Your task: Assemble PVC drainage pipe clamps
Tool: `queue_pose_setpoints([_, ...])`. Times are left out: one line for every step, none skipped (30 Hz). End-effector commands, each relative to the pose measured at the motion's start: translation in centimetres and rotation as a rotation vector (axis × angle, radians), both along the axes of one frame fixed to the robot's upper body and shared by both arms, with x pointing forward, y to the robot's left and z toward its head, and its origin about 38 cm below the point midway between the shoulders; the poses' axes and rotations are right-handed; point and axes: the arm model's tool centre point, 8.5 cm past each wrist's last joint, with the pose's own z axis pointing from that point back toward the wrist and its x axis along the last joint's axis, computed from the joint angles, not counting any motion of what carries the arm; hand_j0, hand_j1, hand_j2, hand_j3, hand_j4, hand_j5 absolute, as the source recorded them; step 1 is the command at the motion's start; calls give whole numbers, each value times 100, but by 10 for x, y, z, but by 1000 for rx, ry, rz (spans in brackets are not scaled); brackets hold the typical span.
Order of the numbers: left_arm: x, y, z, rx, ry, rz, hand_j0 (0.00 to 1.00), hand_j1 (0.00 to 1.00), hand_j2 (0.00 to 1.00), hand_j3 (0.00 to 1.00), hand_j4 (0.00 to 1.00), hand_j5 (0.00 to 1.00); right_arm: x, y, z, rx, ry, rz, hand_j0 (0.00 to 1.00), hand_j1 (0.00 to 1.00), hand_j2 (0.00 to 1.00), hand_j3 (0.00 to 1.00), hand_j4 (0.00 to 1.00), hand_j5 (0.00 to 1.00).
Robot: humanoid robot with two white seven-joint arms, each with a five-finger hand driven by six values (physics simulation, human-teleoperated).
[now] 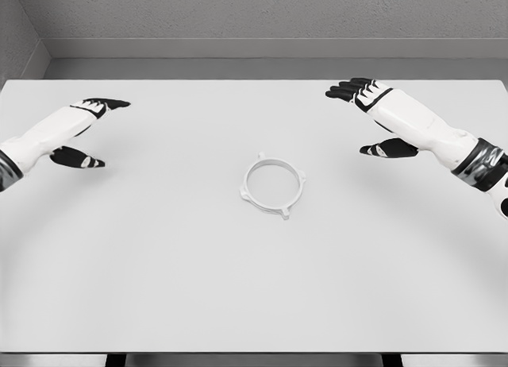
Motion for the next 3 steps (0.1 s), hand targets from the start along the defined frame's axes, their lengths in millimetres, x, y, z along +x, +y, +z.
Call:
queue_pose_setpoints([-4,36,21,-2,-34,69,100,100,100,100,100,100,0,0,1,7,1,-1,100,100,100,100,100,100])
queue_pose_setpoints([-6,39,21,3,-32,74,100,100,100,100,100,100,0,-1,1,6,1,-2,100,100,100,100,100,100])
queue_pose_setpoints([-6,39,21,2,-33,75,100,100,100,100,100,100,0,-1,1,6,1,-2,100,100,100,100,100,100])
